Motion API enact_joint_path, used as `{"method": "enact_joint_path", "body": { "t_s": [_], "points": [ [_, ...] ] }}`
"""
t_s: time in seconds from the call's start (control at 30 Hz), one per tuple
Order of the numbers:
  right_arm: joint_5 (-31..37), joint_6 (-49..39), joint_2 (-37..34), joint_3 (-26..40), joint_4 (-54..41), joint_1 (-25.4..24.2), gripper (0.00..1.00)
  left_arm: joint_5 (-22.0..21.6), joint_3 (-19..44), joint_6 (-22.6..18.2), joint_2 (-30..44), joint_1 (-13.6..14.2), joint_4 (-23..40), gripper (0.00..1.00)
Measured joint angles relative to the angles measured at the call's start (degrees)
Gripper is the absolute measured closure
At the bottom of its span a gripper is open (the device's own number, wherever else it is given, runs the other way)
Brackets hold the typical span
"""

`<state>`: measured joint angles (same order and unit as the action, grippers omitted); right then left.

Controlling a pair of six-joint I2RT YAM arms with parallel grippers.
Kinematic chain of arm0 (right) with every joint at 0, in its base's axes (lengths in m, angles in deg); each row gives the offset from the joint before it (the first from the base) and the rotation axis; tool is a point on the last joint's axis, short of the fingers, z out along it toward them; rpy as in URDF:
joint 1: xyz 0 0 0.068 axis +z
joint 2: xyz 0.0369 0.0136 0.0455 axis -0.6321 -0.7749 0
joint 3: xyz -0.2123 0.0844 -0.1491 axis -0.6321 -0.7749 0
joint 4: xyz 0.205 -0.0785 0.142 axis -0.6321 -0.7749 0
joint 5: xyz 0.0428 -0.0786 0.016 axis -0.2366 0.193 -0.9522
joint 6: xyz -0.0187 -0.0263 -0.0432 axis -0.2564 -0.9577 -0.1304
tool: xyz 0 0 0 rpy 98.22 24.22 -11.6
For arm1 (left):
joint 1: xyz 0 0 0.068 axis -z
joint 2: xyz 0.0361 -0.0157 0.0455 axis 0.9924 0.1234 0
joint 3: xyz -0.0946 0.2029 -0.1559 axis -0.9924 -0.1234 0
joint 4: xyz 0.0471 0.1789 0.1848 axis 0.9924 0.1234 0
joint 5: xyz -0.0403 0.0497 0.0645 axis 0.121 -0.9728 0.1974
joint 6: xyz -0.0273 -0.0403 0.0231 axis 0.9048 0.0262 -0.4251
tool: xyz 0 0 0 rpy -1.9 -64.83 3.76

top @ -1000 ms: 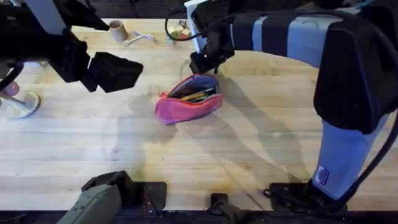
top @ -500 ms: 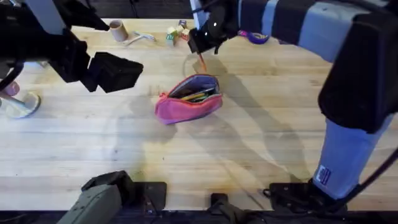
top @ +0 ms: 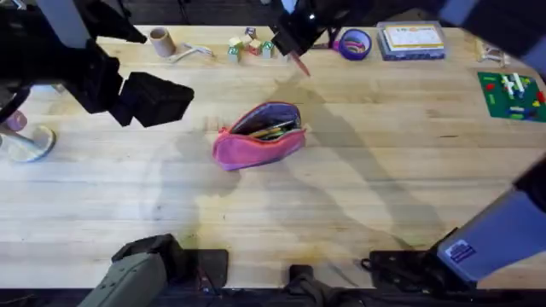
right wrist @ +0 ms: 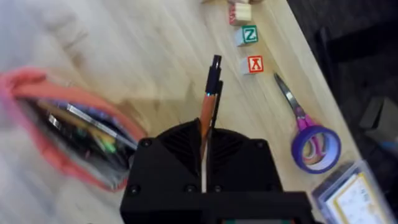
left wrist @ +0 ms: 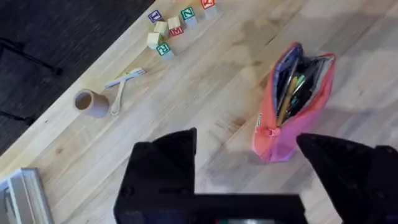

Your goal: Unzip the bag, pick up the pens from the table one at a time and place them inside, then zip the bag closed.

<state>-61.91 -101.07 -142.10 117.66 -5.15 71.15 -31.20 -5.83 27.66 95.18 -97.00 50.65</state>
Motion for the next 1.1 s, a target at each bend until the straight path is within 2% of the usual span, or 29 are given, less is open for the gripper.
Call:
{"method": "enact_joint_path", "body": {
  "t_s": [0.1, 0.3, 0.43, 0.63, 0.77, 0.8, 0.93, 1.1],
  "points": [
    [-0.3, -6.2, 2.9, 0.0, -2.2, 0.3, 0.969, -0.4, 0.0, 0.0, 0.0, 0.0, 0.0, 0.001],
    [-6.4, -21.2, 7.9, 0.1, -9.4, 0.4, 0.968, -1.2, 0.0, 0.0, 0.0, 0.0, 0.0, 0.001],
    [-9.0, -27.6, 9.6, -0.1, -10.7, 0.5, 0.967, -1.2, 0.0, 0.0, 0.0, 0.0, 0.0, 0.001],
    [-10.2, -34.8, 13.9, -5.9, -10.5, 0.6, 0.968, -1.2, 0.0, -1.0, 0.4, 0.0, 1.4, 0.001],
    [-10.2, -39.8, 16.8, -13.3, -9.0, 1.9, 0.968, -1.0, 0.0, -4.1, 2.8, 0.0, 4.1, 0.001],
    [-10.2, -42.6, 17.2, -18.5, -7.0, 4.0, 0.968, 0.6, 0.0, -8.0, 5.7, -0.1, 4.7, 0.002],
    [-10.3, -44.4, 17.2, -20.6, -6.2, 5.5, 0.968, 2.5, 0.0, -12.7, 7.5, -0.9, 6.0, 0.001],
    [-10.6, -46.3, 16.6, -20.7, -5.6, 6.3, 0.968, 5.4, 0.0, -20.0, 9.3, -3.8, 9.1, 0.001]
  ]
}}
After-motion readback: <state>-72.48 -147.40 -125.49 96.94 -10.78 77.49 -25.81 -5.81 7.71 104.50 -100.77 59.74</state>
